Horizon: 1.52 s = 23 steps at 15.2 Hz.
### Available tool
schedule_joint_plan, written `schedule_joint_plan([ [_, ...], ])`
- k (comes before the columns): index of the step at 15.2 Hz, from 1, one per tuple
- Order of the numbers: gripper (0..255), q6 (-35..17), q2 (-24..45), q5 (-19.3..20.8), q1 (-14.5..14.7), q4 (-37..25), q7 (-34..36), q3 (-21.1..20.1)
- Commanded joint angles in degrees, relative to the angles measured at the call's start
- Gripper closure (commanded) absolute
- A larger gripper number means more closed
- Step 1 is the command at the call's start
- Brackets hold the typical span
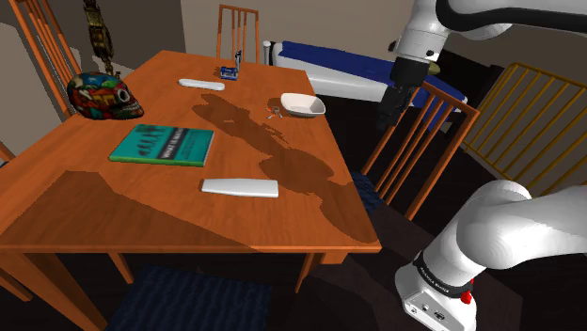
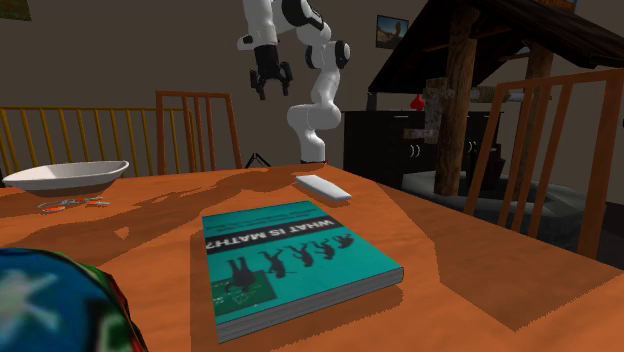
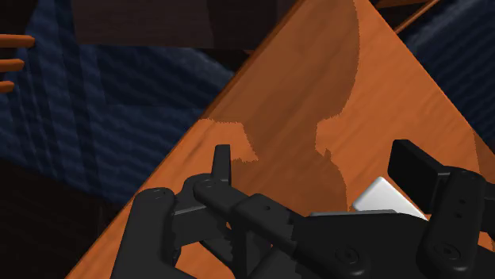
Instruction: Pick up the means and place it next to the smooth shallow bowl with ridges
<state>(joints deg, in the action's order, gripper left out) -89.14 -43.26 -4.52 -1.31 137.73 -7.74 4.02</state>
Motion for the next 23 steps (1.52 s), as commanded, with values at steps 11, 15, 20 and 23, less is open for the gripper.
schedule_joint_plan([
  [11, 0, -15.68, 16.65, -1.16, 6.77, -2.69, -6.08, -5.03],
  [15, 0, -20.88, 23.69, -0.95, 9.06, -5.25, -8.08, -7.2],
  [20, 0, -26.42, 32.54, 0.15, 11.59, -9.43, -10.08, -10.05],
  [23, 0, -29.23, 37.82, 1.38, 13.02, -12.39, -10.94, -11.75],
])
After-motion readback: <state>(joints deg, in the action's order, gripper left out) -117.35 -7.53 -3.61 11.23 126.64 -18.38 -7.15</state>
